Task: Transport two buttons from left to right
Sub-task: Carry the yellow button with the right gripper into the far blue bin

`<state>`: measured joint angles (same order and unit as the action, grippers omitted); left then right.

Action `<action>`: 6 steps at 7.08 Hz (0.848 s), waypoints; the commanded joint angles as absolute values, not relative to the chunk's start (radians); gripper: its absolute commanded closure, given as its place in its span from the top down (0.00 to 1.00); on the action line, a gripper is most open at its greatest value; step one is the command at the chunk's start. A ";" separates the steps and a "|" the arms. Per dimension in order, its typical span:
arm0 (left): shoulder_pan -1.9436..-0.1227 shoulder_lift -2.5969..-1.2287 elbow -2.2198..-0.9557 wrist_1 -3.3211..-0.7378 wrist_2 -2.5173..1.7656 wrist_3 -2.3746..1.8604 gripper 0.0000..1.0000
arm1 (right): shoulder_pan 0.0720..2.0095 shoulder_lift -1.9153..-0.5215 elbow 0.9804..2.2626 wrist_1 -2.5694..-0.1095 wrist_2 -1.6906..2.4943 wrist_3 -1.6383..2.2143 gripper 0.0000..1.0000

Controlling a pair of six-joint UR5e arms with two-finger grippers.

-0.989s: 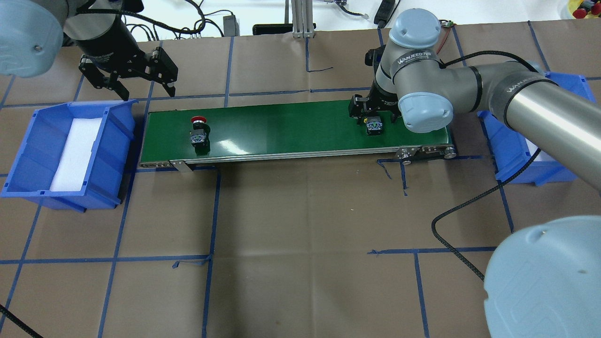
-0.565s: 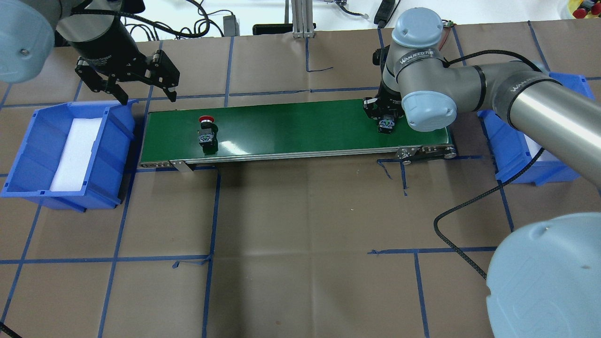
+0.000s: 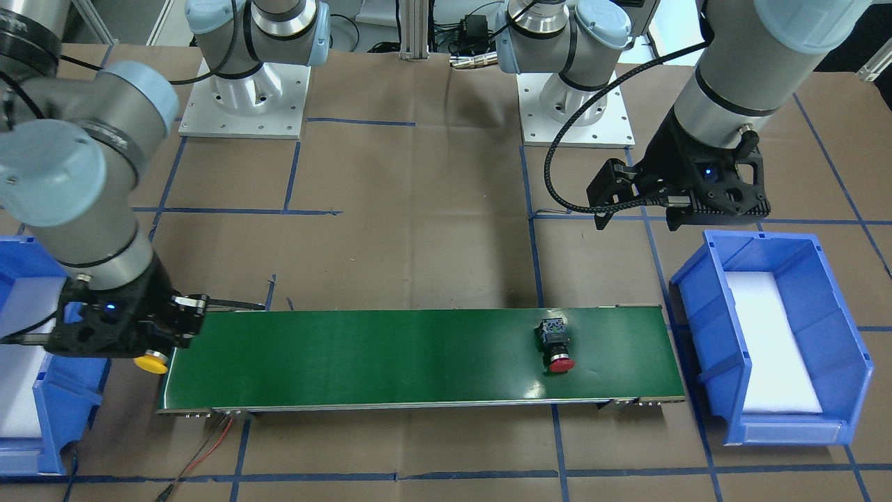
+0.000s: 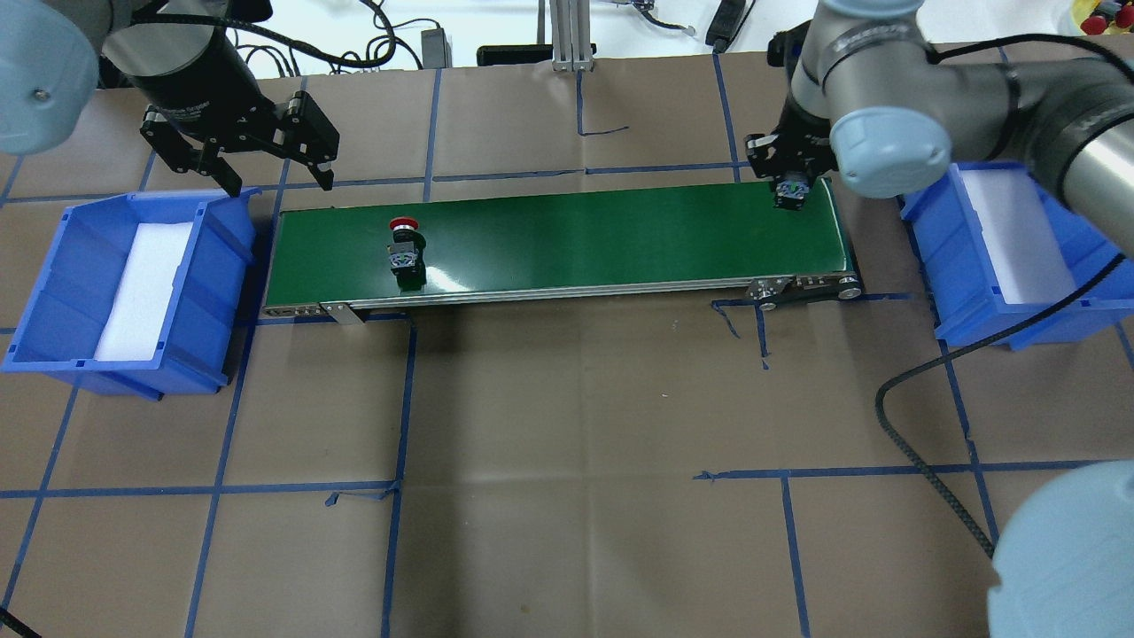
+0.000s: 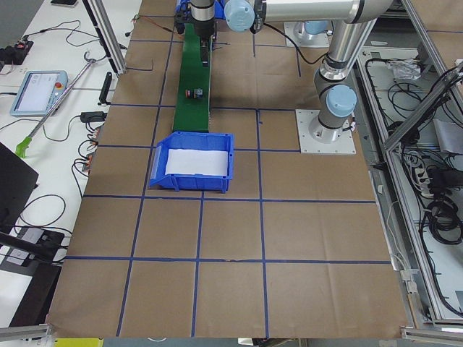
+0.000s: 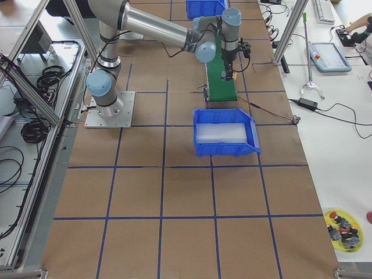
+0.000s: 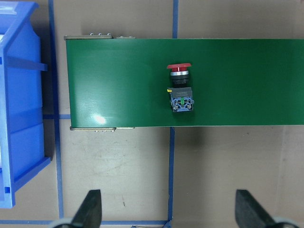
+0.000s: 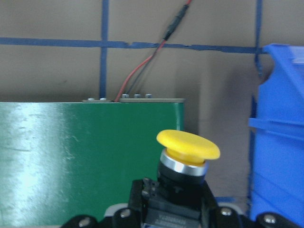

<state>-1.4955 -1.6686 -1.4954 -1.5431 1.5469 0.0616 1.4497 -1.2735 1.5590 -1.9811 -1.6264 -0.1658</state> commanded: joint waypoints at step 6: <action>-1.499 -1.669 -1.493 -1.543 1.546 0.061 1.00 | 1.029 -1.313 1.755 -2.178 -1.519 -0.810 0.03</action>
<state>-1.4986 -1.6688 -1.4937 -1.5432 1.5458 0.0614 1.0533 -1.3098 1.6317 -2.0213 -1.5402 -0.7709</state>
